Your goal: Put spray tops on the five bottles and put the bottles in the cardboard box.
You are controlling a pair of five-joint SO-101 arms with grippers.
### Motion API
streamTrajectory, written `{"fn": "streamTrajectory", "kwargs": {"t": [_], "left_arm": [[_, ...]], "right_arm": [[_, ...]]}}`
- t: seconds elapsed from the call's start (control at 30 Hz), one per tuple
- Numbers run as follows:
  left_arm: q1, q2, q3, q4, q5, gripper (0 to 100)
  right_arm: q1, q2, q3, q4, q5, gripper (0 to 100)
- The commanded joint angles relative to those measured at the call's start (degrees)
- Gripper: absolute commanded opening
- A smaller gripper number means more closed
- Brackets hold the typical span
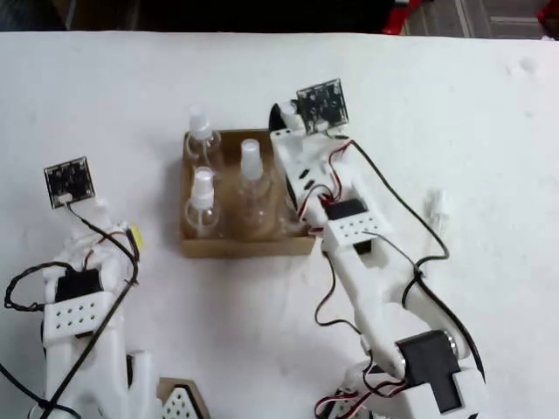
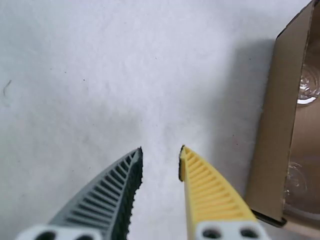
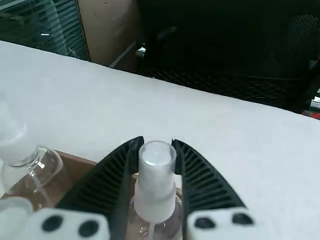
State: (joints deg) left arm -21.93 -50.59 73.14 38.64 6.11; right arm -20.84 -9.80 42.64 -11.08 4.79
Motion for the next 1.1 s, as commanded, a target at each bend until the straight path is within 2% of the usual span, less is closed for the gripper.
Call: {"fn": "streamTrajectory", "kwargs": {"t": [0.0,0.5,0.57,0.67,0.93,1.07], "left_arm": [[0.75,-0.66,-0.35,-1.41,-0.62,12],[0.75,-0.66,-0.35,-1.41,-0.62,12],[0.75,-0.66,-0.35,-1.41,-0.62,12],[0.75,-0.66,-0.35,-1.41,-0.62,12],[0.75,-0.66,-0.26,-1.41,-0.62,12],[0.75,-0.66,-0.26,-1.41,-0.62,12]], "right_arm": [[-1.19,-1.71,0.53,-3.3,0.79,1.5],[-1.36,-1.63,0.44,-3.38,0.79,1.9],[-1.36,-3.12,0.79,-3.3,0.79,5.4],[-1.36,-4.18,0.88,-3.12,0.79,16.5],[-1.01,-8.13,-0.7,2.59,0.7,19.1],[-0.48,-16.13,-2.37,10.95,0.7,19.1]]}}
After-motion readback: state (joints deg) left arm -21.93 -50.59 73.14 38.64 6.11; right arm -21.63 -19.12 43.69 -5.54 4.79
